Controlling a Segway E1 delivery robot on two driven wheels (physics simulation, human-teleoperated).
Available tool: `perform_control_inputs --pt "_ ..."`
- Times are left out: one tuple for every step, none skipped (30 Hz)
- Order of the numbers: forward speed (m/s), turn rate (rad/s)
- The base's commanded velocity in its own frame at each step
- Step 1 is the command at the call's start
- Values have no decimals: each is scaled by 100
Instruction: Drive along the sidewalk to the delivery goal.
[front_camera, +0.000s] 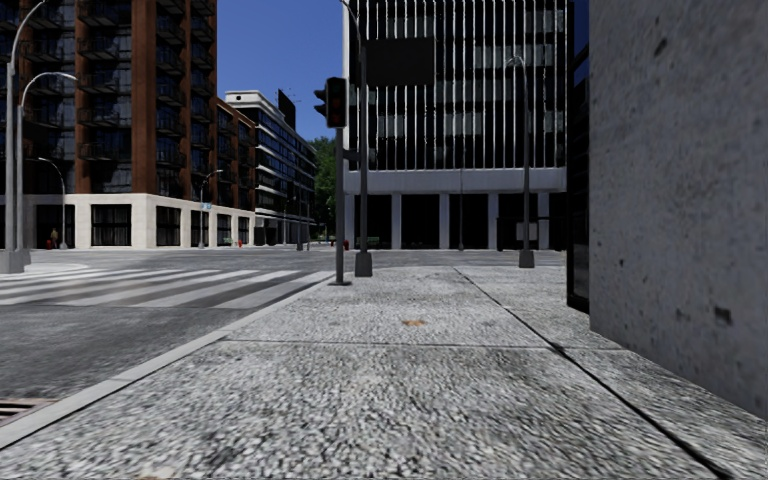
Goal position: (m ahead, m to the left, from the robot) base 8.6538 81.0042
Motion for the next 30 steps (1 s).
perform_control_inputs --pt "192 26" --pt "192 26" --pt "192 37" --pt "192 45" --pt "192 45" --pt "192 47" --pt "192 48" --pt "192 48" --pt "192 48" --pt "192 48" --pt "192 48" --pt "192 47" --pt "192 47" --pt "192 34" --pt "192 12" --pt "192 0" --pt "192 0" --pt "192 0" --pt "192 0" --pt "192 0" --pt "192 0" --pt "192 0" --pt "192 0" --pt "192 0" --pt "192 0" --pt "192 0" --pt "192 0" --pt "192 0" --pt "192 0" --pt "192 3"
